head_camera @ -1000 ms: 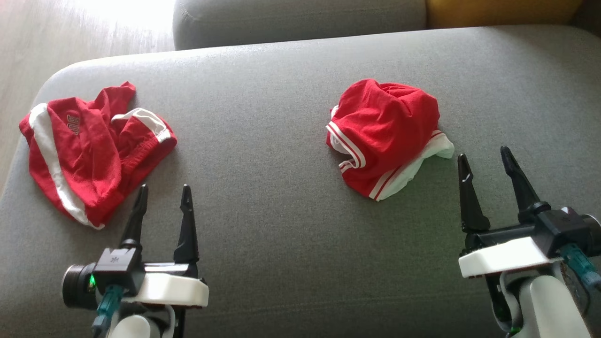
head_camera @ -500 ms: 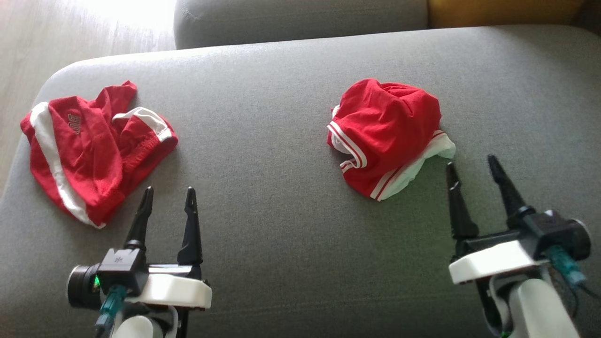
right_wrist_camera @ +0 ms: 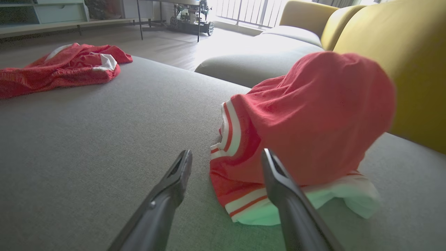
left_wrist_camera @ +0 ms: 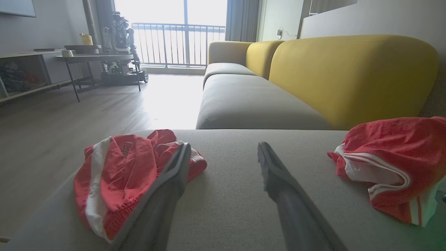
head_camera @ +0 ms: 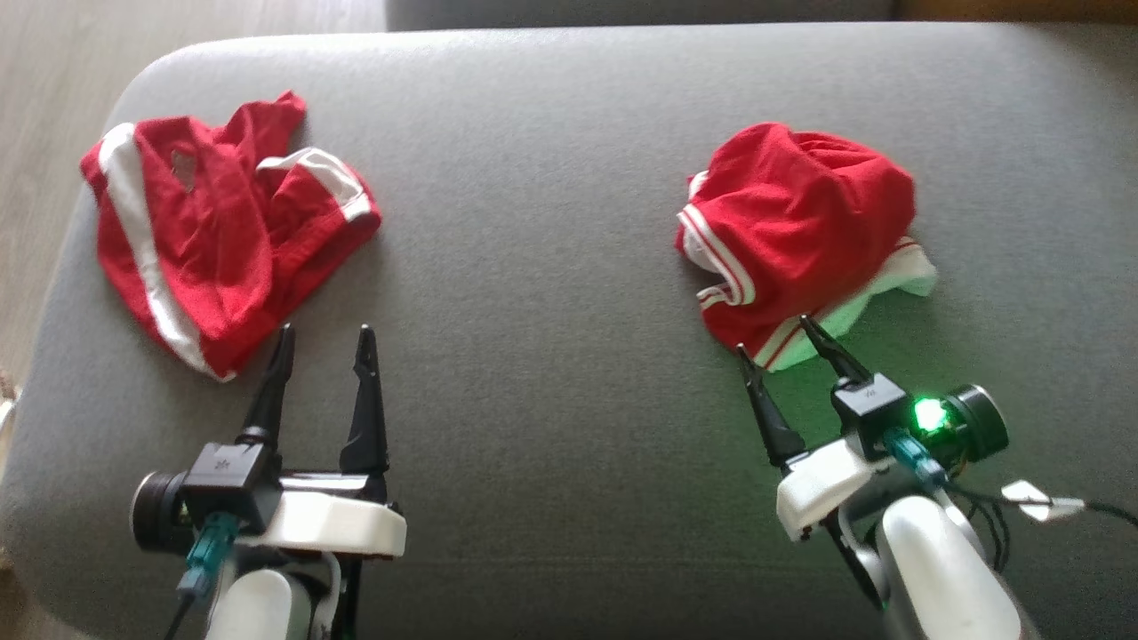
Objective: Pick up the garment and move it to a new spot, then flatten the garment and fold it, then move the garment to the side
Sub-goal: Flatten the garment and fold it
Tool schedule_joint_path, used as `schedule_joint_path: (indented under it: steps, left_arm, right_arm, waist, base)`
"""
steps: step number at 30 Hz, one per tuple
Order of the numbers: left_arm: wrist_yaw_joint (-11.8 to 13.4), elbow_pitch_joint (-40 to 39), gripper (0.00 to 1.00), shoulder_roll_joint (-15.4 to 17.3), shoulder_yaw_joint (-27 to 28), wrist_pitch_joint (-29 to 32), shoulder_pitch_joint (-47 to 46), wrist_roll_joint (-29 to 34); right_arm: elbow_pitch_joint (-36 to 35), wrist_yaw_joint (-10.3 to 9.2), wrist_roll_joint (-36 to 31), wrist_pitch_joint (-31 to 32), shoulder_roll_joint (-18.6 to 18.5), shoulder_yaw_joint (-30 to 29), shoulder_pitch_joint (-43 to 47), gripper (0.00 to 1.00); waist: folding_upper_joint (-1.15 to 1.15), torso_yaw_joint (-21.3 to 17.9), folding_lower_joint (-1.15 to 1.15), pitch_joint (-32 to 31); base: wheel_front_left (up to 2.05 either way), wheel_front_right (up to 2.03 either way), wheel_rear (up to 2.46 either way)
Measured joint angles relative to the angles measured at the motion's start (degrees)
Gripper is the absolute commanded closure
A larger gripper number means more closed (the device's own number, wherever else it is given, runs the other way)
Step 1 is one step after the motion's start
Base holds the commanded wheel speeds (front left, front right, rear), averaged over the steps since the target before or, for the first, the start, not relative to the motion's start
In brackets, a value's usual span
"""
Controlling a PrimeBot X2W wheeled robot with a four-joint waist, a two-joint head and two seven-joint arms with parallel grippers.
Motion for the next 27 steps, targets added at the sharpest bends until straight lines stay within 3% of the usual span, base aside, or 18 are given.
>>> schedule_joint_path:
  steps: [10,16,17,18,27]
  left_arm:
    - [0.0,0.2,0.00,-0.1,-0.9,0.0,-2.5,-1.2]
    - [0.0,0.5,0.00,-0.2,-1.7,0.0,-3.4,-1.7]
    - [0.0,0.5,0.00,-0.2,-1.7,0.0,-3.5,-1.9]
    - [0.1,0.5,0.00,-0.2,-1.8,0.0,-3.6,-2.0]
    - [0.5,1.0,0.00,-0.2,-2.2,0.0,-3.6,-2.0]
  right_arm:
    - [11.5,0.00,-4.8,5.1,-0.1,-5.6,-7.0,0.00]
    - [16.2,0.00,-6.0,6.2,-0.1,-5.8,-9.9,0.00]
    - [16.9,0.00,-6.0,6.6,-0.1,-5.7,-10.1,0.56]
    - [17.6,0.00,-6.0,6.6,-0.1,-5.7,-10.3,1.00]
    - [19.8,0.00,-5.3,5.2,-0.1,-4.9,-12.1,1.00]
  waist:
    - [0.00,4.1,0.00,3.8]
    - [0.00,5.6,0.00,5.1]
    - [0.00,5.7,0.00,5.2]
    - [0.00,5.8,0.00,5.2]
    - [0.00,5.9,0.00,4.2]
  base:
    - [0.00,0.00,0.00]
    - [0.00,0.00,0.00]
    - [0.00,0.00,0.00]
    - [0.00,0.00,0.00]
    - [0.00,0.00,0.00]
